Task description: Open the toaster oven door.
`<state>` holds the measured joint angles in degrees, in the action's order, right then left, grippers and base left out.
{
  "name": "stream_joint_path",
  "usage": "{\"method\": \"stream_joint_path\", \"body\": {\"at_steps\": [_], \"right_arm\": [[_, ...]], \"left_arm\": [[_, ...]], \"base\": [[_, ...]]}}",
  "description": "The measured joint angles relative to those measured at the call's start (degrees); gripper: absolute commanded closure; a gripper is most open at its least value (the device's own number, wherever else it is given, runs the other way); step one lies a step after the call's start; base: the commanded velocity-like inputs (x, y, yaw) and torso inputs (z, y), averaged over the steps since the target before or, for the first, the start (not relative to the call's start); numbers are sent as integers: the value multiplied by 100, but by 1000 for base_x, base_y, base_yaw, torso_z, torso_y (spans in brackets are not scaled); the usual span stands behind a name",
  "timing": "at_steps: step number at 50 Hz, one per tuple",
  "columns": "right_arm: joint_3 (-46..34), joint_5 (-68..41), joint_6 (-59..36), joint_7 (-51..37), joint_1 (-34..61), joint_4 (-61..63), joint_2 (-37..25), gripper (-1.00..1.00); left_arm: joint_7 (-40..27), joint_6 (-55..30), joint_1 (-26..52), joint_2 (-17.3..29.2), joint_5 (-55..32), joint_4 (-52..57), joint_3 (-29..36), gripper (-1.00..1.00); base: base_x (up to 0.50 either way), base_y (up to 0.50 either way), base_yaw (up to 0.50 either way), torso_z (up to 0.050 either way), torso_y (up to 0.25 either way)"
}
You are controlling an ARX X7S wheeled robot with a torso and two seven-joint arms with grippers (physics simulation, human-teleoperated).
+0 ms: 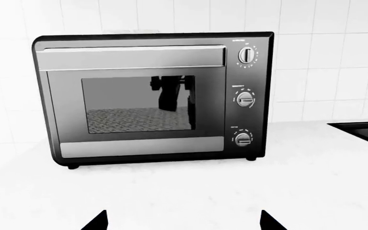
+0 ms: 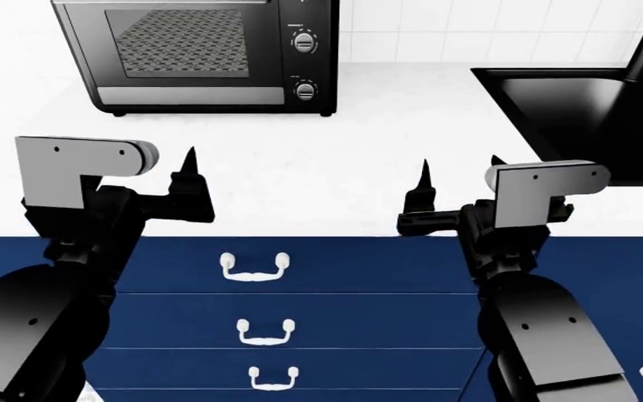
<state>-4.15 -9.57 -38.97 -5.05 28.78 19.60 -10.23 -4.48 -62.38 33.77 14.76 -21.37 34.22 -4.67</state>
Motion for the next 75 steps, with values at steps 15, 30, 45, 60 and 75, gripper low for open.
{"method": "stream_joint_path", "body": {"at_steps": [15, 30, 45, 60, 75], "right_arm": [[-47, -91, -234, -38, 157, 48, -23, -100], [-99, -163, -233, -63, 152, 12, -20, -100], [-116, -236, -182, -98, 106, -14, -25, -100], [-79, -320, -82, -145, 49, -34, -20, -100], [-97, -416, -5, -162, 24, -87, -1, -100]], "left_arm": [[-52, -278, 208, 78, -109, 82, -71, -100], [-79, -324, 218, 129, -153, 105, -46, -100], [-94, -330, 192, 199, -176, 136, 21, -100], [151, -298, 703, 1441, 499, 455, 1580, -100], [1450, 202, 3139, 3208, 2290, 114, 5095, -100]], "base": [[265, 0, 0, 0, 0], [289, 0, 0, 0, 0], [232, 0, 0, 0, 0], [0, 0, 0, 0, 0], [0, 0, 0, 0, 0]]}}
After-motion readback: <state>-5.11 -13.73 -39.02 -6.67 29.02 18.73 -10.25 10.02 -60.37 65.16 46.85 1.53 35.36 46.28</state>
